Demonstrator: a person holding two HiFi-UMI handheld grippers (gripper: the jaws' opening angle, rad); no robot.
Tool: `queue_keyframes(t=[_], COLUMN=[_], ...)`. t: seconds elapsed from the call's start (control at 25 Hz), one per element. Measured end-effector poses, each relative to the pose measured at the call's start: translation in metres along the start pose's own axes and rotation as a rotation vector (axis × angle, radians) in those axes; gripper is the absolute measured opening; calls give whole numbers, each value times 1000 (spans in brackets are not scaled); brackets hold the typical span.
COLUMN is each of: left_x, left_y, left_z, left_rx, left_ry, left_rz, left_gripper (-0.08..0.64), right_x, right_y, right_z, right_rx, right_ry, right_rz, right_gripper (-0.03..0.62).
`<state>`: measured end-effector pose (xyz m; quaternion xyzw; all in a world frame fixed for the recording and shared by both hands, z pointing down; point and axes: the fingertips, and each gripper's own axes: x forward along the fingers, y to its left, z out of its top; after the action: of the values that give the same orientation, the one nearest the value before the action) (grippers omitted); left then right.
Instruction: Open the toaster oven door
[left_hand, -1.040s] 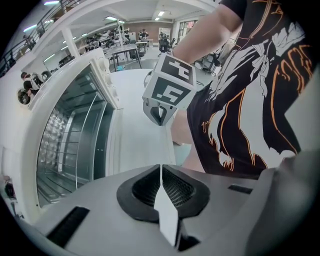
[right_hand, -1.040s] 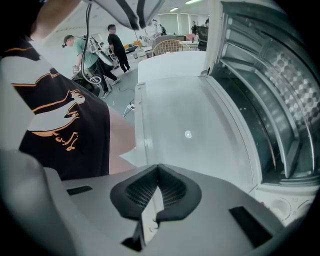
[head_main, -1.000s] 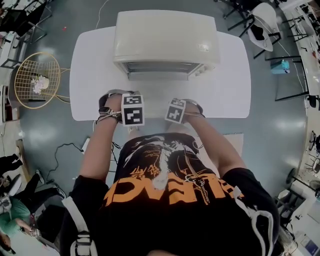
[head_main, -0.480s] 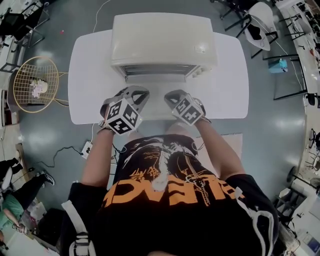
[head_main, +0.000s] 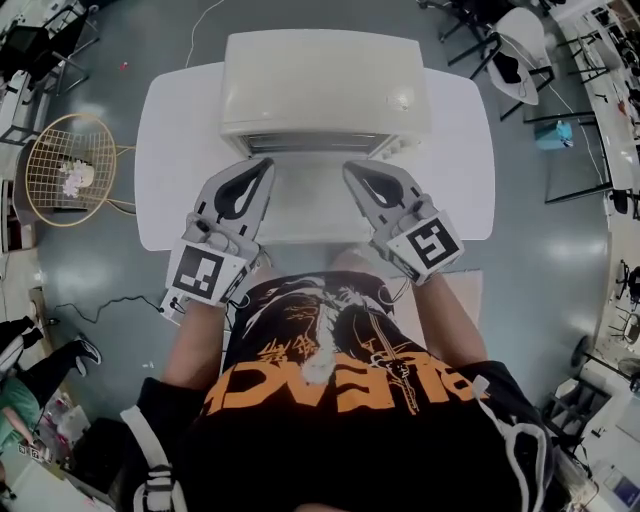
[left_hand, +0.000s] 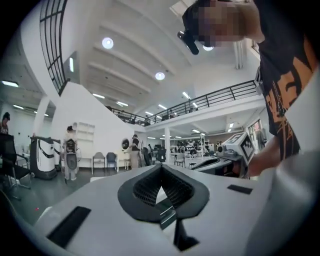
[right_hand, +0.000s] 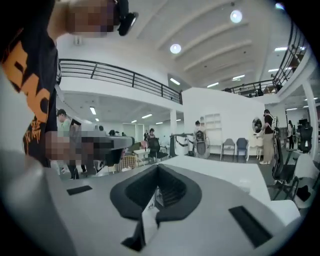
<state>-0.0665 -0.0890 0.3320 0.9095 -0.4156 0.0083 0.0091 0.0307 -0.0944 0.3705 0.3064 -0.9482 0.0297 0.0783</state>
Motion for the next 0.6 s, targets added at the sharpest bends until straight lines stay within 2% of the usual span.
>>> queue_keyframes(t=[0.16,0.28,0.4,0.6], left_x=[-11,-9,-5,-3], left_y=[-4,-11,-19,-19], left_z=[30,49,60,55], left_rx=[0,-3,-1,11], left_ry=[-62,-86,-100,-81], left_rz=[23,26,34,46], left_gripper=[21,21,21,21], right_x=[-12,-19,-23,-24], right_y=[8,9,10,6], right_z=[59,84,92,87], right_rx=[-15,-29,-44,-35], right_ry=[-159,-215,-237,-239], right_rz=[-37,-64,-73,-112], right_gripper=[12,12,12,12])
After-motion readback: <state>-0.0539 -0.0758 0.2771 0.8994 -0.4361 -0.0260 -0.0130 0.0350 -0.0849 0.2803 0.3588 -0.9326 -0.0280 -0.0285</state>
